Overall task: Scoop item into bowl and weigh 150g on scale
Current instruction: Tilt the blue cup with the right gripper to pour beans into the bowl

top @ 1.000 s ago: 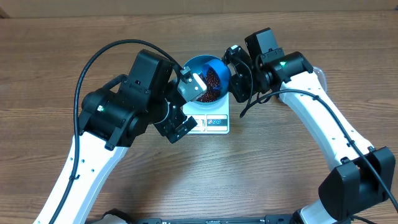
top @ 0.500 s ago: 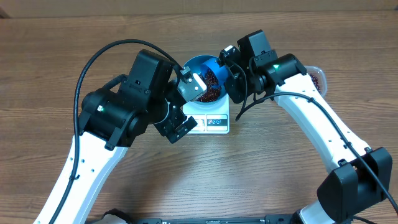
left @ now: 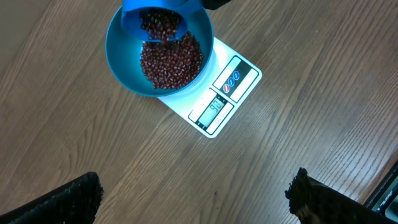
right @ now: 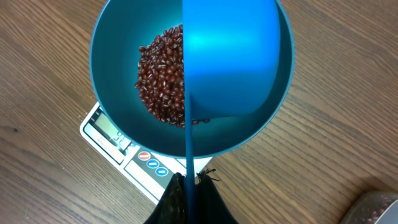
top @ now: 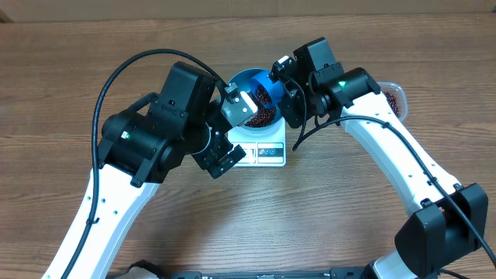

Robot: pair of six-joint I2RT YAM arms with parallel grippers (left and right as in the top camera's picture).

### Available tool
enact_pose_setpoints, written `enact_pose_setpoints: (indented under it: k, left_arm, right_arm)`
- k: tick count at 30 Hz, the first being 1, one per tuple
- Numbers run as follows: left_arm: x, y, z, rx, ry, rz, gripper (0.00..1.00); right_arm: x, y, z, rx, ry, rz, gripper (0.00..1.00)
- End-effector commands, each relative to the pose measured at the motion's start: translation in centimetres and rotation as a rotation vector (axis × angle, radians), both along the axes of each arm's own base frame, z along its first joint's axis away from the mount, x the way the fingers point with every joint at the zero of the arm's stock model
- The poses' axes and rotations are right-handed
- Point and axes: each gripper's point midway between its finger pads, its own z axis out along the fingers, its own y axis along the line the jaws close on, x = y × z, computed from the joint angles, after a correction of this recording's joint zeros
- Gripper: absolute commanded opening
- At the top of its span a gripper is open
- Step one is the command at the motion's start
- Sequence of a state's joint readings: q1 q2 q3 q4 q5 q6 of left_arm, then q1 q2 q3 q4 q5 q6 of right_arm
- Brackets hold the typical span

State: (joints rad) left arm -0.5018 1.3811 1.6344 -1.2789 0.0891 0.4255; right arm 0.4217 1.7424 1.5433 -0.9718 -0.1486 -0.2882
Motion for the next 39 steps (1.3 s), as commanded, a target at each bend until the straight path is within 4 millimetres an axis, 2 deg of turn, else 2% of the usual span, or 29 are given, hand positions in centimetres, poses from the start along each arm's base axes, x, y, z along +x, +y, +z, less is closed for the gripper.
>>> enact_pose_setpoints:
  k: [1,13,39]
  left_arm:
    - [0.1,0.1,0.9,-0.010,-0.025,0.006,0.99]
    - [0.1,0.1,0.9,-0.010,-0.025,0.006,0.99]
    - [0.2,0.1,0.9,-0.010,-0.025,0.006,1.00]
  right_arm:
    - [0.8,0.3,1.4,-0.023,-0.063,-0.004,0.04]
    - [0.7,1.9,1.7,-0.081,-0.127,0.028,0.04]
    - [0.6,2.0,1.7,-0.091,-0.133,0.029,0.04]
